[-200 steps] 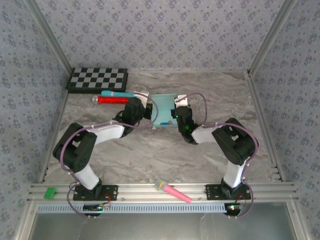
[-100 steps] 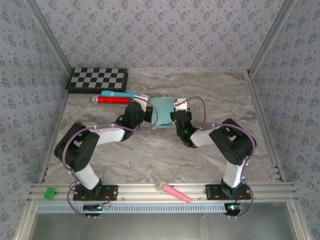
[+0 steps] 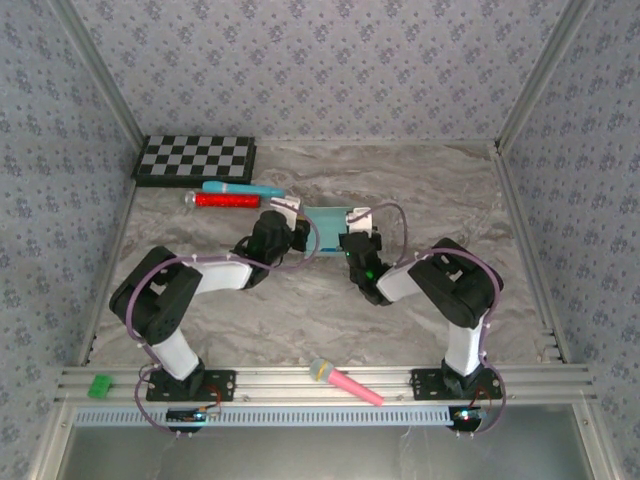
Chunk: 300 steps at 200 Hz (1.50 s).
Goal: Fold the paper box
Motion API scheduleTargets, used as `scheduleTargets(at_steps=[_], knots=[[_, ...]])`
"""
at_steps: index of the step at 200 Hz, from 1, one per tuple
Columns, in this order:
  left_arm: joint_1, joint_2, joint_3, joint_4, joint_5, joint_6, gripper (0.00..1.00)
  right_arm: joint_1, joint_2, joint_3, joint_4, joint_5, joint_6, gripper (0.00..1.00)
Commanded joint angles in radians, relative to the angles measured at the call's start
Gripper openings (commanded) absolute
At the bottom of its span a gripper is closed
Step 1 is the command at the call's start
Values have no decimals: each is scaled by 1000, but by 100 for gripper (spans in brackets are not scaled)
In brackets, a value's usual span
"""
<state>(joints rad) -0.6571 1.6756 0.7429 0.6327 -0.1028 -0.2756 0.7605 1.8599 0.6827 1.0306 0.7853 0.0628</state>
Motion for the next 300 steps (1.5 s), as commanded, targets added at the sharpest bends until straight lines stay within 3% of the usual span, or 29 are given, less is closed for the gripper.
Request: scheduleTargets(at_steps=[1, 124, 300], knots=[[-22, -10, -17, 28, 4, -15, 15, 34, 16, -6, 62, 39, -4, 20], [-56, -16, -83, 33, -22, -30, 16, 110, 12, -60, 54, 128, 78, 22], [-66, -7, -105, 13, -48, -33, 18, 139, -1, -143, 14, 177, 165, 30]])
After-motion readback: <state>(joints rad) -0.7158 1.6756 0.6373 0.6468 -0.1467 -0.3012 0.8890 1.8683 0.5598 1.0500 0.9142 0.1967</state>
